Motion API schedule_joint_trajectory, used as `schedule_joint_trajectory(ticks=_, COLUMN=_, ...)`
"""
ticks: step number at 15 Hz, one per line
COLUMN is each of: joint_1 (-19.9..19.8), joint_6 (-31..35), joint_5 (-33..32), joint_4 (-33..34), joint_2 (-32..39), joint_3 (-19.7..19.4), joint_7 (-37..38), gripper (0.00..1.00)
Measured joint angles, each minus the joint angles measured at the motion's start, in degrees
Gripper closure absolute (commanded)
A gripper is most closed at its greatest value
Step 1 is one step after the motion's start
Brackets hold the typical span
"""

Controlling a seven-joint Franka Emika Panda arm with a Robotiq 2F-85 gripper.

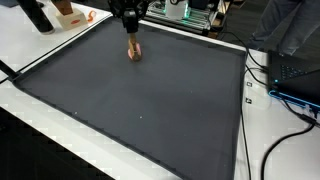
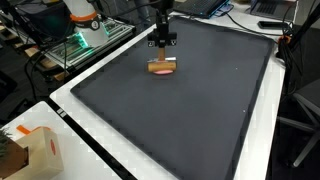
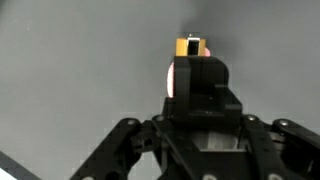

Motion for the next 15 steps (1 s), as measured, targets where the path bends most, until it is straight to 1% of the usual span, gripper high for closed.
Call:
schedule_joint_trajectory(ticks=4, joint_1=0.38, joint_6=0.46, joint_5=5.89, joint_4=-0.06, joint_2=-0.03, joint_3=0.69, joint_7=-7.24, gripper=0.76)
schedule_joint_trajectory(ticks=7, joint_1=0.58, joint_6=1.02, joint_5=10.41, joint_4=-0.25, joint_2=0.13, joint_3=0.89, joint_7=-11.14, gripper=0.76)
schedule_joint_trajectory(ticks=15, joint_1=0.29, joint_6=2.75, joint_5=19.79, joint_4=-1.16, joint_2=0.15, joint_3=0.56, joint_7=-18.87, gripper=0.76)
